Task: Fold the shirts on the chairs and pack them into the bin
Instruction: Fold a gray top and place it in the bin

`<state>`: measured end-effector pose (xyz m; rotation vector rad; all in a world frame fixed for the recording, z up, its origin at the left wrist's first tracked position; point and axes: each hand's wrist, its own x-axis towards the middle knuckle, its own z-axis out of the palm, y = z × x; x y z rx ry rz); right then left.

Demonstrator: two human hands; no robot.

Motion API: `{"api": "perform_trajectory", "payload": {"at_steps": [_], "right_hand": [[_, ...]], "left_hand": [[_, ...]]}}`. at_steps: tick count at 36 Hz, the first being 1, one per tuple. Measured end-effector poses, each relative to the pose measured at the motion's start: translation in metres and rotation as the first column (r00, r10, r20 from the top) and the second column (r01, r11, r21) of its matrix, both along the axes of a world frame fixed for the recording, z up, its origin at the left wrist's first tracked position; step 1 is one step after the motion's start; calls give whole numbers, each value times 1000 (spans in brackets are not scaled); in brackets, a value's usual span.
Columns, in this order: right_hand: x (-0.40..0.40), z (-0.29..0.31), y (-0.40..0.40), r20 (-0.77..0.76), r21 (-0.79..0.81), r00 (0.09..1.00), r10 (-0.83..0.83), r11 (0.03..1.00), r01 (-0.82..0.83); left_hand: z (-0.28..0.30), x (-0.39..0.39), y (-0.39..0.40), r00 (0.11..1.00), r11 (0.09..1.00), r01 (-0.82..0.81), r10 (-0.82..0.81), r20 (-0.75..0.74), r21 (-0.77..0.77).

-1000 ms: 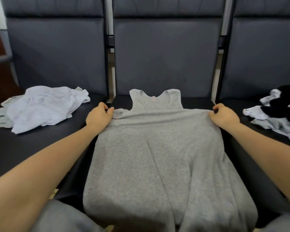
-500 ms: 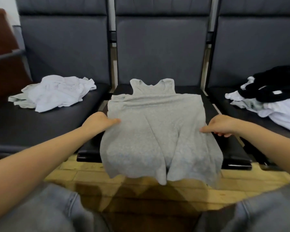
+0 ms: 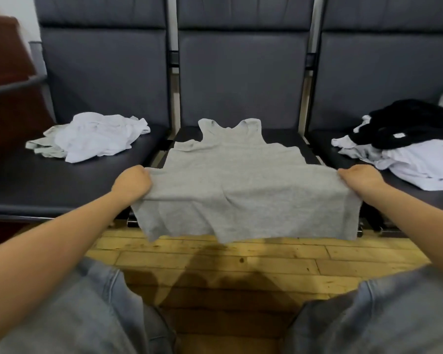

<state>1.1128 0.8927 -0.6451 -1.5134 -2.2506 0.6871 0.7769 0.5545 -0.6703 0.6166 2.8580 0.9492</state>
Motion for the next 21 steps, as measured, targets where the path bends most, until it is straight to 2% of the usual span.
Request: {"api": "perform_trajectory", "payload": {"at_steps": [3,7,11,16,21], "right_hand": [[11,-8,6,202,55,975,91,993,-104],[3,-14,-4,295,30,930,218,971,-237],[-10,-7,-17,358,-6,896,262,960,-278],[-24,4,-17,339,-90,908,246,969,-229],[-54,2,-2,190,-157,960,206,972,-177]], "left_hand": [[-10,3,-5,985,980,86,-110,-131,-180],[-15,9,-2,953,949,102,-180,-245,-298],[-12,7,-1,941,914,100,-215,-261,-393],[-4,9,13,959,927,105,-190,-209,-361],[9,10,37,979,964,193,-200,-23,-183]]}}
